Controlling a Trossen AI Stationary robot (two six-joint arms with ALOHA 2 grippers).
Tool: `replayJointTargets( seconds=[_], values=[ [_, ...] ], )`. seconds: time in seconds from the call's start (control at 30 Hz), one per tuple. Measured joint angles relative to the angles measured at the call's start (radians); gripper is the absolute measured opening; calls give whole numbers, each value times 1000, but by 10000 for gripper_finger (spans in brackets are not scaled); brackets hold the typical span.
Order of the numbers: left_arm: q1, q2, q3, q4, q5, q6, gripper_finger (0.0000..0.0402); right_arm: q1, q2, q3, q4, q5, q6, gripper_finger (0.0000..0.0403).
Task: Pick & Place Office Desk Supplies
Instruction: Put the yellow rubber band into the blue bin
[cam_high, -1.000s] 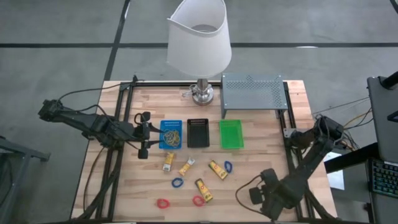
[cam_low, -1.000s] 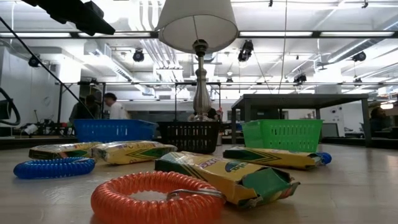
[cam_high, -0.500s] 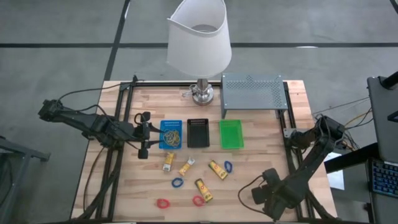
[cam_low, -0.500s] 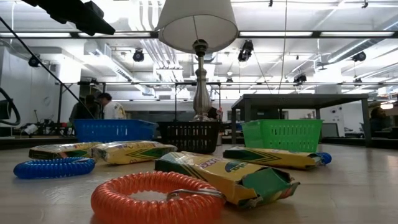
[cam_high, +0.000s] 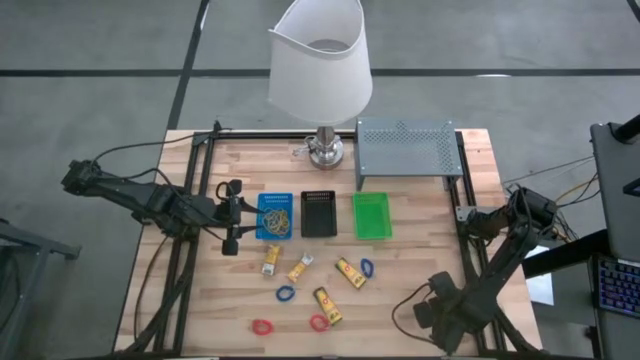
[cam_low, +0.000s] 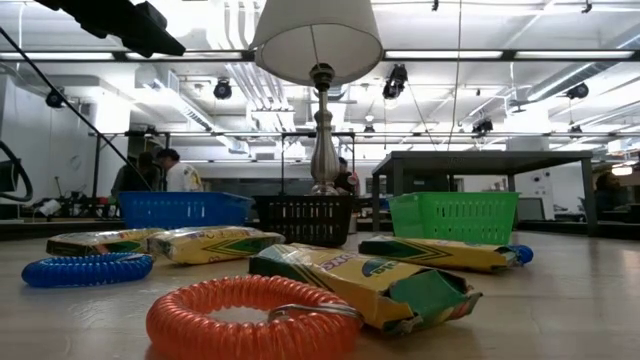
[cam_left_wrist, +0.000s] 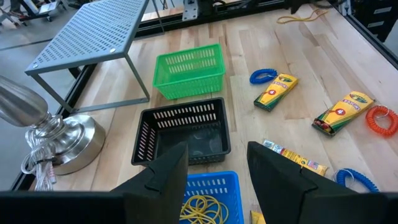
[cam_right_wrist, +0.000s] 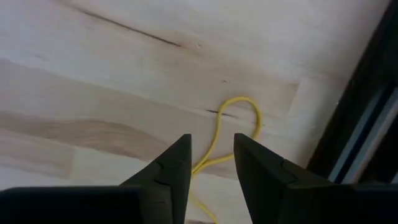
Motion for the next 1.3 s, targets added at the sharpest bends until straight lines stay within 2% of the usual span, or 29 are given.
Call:
replayJointTargets(
  seconds=[0.2,0.47,0.8,1.13,1.3],
  values=[
    [0,0,0,0,0,0,168,0,0,-76,117,-12,7,102],
    [0,0,0,0,0,0,168,0,0,-138,163,-25,11,88],
    [0,0,0,0,0,0,168,2,-2,-151,194,-20,-2,63],
    [0,0,0,0,0,0,168,2,-1,-152,197,-23,-20,12],
    [0,0,0,0,0,0,168,2,-1,-152,196,-25,-20,9]
  ],
)
